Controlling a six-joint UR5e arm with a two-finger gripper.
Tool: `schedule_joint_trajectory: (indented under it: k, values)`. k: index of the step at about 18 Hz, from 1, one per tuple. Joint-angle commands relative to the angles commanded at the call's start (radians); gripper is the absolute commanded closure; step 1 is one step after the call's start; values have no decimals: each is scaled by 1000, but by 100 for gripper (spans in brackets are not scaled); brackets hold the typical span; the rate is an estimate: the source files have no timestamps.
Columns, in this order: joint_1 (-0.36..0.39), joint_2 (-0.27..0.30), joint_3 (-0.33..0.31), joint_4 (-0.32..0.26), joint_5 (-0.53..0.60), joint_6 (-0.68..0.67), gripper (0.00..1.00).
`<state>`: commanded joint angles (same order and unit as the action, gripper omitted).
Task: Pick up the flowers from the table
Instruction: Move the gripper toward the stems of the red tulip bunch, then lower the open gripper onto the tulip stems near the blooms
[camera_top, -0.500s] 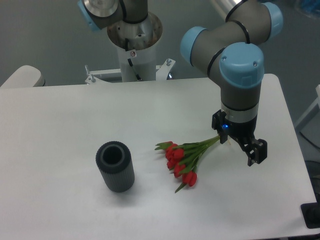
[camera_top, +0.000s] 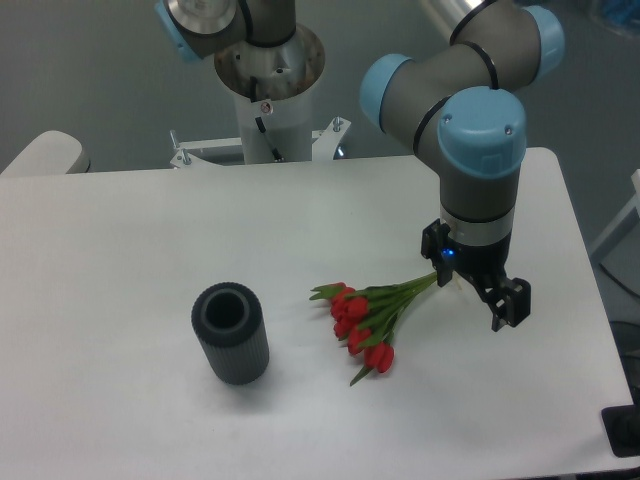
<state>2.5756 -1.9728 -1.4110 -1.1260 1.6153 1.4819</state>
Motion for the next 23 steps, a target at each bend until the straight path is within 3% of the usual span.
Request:
schedule_joint_trajectory:
  k: [4,8,15,18,19,21,23]
  values:
    - [-5,2,-35,-2,14,-15,0]
    - [-5,17,-123,35,15,-26,0]
    - [0,-4,-196,77,84,-198,0]
    - [26,-5,-242,87,74,-192,0]
    - [28,-5,-261,104,74,-187,0]
    - [26,-11,-302,190,77,-175,0]
    - [28,-20,-319,221,75,-172,0]
